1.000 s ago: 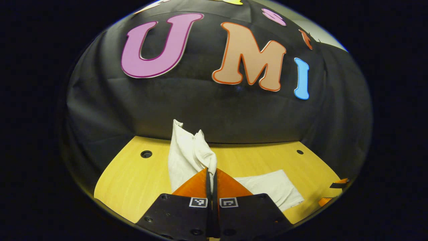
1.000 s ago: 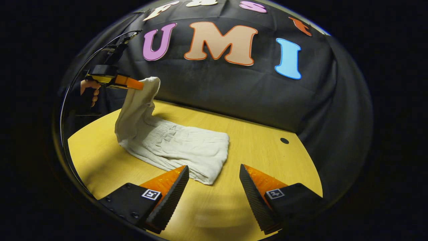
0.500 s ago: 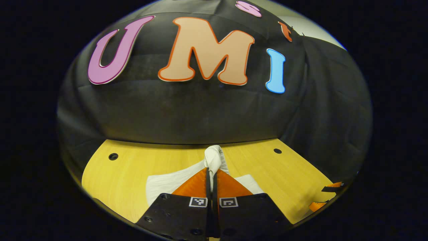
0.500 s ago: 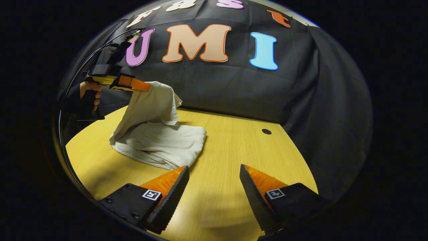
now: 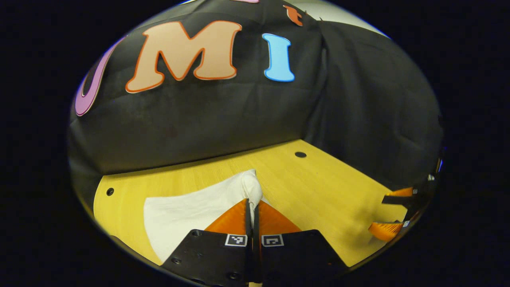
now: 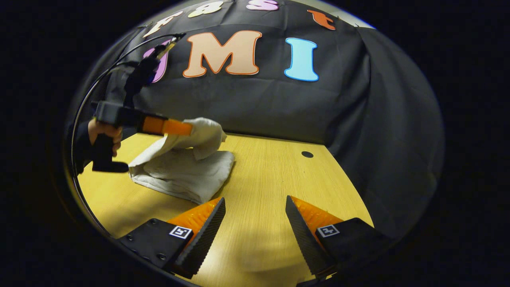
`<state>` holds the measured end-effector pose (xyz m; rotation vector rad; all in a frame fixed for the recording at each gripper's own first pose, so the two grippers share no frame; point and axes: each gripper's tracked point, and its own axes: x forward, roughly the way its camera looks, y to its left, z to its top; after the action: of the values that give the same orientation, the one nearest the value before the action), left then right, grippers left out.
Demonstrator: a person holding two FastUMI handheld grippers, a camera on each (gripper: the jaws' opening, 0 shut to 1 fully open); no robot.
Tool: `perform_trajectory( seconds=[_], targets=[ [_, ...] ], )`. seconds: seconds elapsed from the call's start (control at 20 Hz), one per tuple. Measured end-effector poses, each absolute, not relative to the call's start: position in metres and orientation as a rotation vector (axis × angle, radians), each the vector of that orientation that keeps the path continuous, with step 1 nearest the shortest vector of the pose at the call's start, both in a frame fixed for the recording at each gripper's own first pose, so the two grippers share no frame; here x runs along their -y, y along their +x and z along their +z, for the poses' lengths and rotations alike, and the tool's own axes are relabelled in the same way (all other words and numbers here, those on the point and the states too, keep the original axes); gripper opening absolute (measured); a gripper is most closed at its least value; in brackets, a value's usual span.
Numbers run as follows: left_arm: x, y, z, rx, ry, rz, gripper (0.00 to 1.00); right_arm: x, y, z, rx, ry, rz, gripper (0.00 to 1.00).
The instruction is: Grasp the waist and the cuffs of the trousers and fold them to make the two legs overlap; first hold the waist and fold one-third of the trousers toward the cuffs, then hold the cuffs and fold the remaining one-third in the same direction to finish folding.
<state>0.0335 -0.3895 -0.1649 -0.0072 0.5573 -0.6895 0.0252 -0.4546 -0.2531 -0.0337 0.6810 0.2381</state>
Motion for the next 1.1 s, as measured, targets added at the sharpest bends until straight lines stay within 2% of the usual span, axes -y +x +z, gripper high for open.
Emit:
perform_trajectory(
  seconds=[0.2, 0.25, 0.35, 0.5, 0.55, 0.6, 0.7, 0.75, 1.1],
  targets=[
    [0.397, 0.007, -0.213, -0.648, 0.063, -0.682, 0.0, 0.459, 0.028, -0.249, -0.675, -0.02, 0.251, 0.98],
    [0.398, 0.003, -0.221, -0.656, 0.056, -0.678, 0.02, 0.459, 0.029, -0.249, -0.672, -0.012, 0.257, 0.98],
    [0.402, -0.006, -0.231, -0.68, 0.026, -0.68, 0.14, 0.455, 0.032, -0.247, -0.665, 0.004, 0.275, 0.98],
    [0.392, -0.014, -0.219, -0.655, -0.001, -0.648, 0.64, 0.448, 0.037, -0.236, -0.635, 0.02, 0.304, 0.98],
    [0.386, -0.011, -0.208, -0.622, 0.007, -0.63, 0.66, 0.445, 0.041, -0.231, -0.622, 0.028, 0.308, 0.98],
    [0.375, -0.007, -0.198, -0.589, 0.02, -0.607, 0.73, 0.441, 0.047, -0.226, -0.611, 0.038, 0.307, 0.98],
    [0.351, -0.002, -0.177, -0.532, 0.033, -0.56, 0.97, 0.432, 0.058, -0.215, -0.587, 0.07, 0.298, 0.98],
    [0.335, 0.0, -0.166, -0.509, 0.034, -0.531, 0.95, 0.427, 0.062, -0.209, -0.574, 0.088, 0.293, 0.98],
    [0.218, 0.013, -0.111, -0.393, 0.007, -0.325, 0.96, 0.382, 0.084, -0.159, -0.466, 0.106, 0.293, 0.98]
  ],
)
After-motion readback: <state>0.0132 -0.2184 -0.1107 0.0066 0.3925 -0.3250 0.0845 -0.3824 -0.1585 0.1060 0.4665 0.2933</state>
